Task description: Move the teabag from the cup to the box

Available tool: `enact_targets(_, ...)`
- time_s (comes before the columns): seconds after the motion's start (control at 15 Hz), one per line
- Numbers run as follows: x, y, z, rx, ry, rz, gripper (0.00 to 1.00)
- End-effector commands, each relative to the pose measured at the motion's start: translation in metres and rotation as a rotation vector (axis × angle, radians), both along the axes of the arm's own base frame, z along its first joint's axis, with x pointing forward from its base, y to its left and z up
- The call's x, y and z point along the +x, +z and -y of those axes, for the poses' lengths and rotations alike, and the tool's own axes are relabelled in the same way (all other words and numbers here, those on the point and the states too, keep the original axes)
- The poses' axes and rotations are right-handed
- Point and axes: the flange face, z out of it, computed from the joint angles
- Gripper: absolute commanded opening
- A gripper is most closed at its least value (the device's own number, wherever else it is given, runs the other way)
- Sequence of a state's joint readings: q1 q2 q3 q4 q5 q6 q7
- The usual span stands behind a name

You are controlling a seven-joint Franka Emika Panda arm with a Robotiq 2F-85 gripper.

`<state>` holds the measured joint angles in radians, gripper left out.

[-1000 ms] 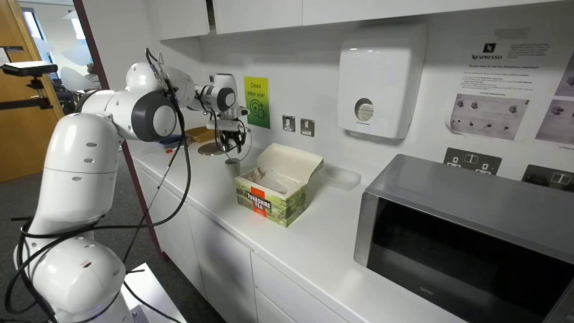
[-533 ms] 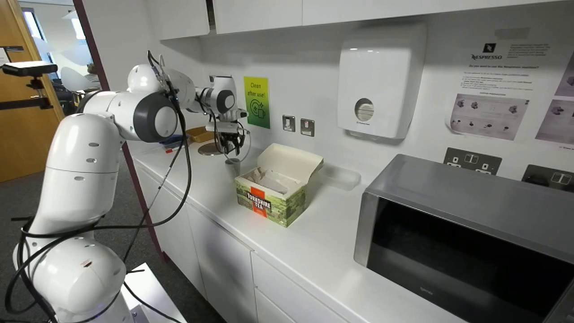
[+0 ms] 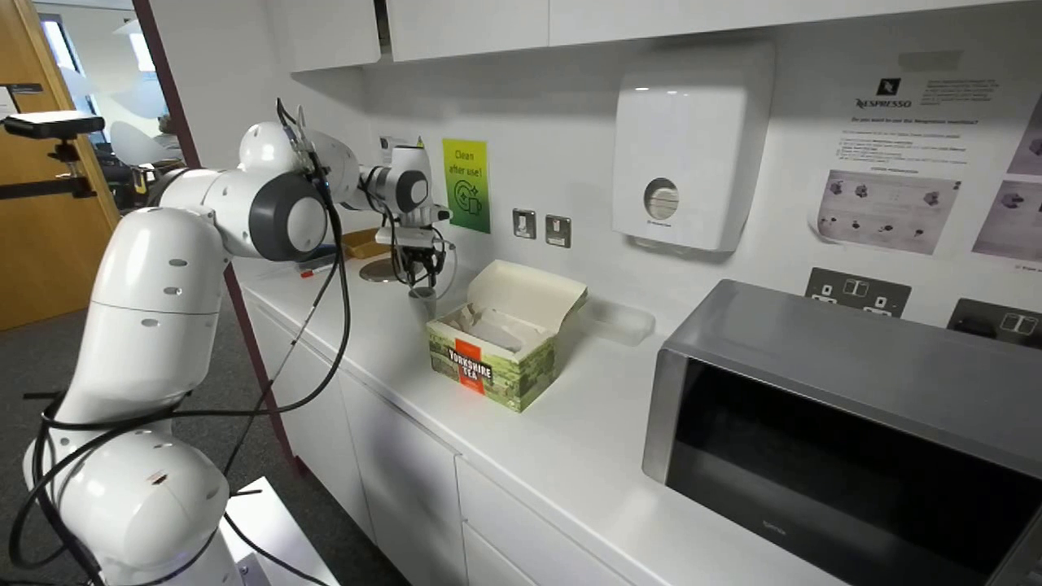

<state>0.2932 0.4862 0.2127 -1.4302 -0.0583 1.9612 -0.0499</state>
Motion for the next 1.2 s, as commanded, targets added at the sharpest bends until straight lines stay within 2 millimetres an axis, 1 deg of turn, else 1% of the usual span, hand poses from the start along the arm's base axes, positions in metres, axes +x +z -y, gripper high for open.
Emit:
enact_targets(0.0, 0.0054, 0.0043, -0.0026, -0.011, 0.041, -0.021, 0.53)
enact_targets(0.13, 0.0062, 0.0023, -0.0036, -0.012, 0.049, -0.025, 0.52)
enact_targets(0.2, 0.0070, 0.0020, -0.0042, -0.012, 0.051, -0.026, 0.48)
enact_targets(0.27, 0.0077, 0.0014, -0.0050, -0.013, 0.054, -0.029, 0.48)
enact_targets(0.4, 0.0085, 0.0023, -0.0060, -0.016, 0.057, -0.036, 0.43)
enact_targets(0.47, 0.0088, 0.0026, -0.0062, -0.018, 0.059, -0.041, 0.46)
enact_targets(0.53, 0.0090, 0.0029, -0.0066, -0.019, 0.060, -0.043, 0.45)
enact_targets(0.87, 0.0113, 0.0019, -0.0082, -0.019, 0.062, -0.048, 0.45)
enact_targets(1.0, 0.0094, 0.0036, -0.0059, -0.018, 0.059, -0.050, 0.43)
enact_targets(1.13, 0.0081, 0.0039, -0.0041, -0.018, 0.056, -0.052, 0.43)
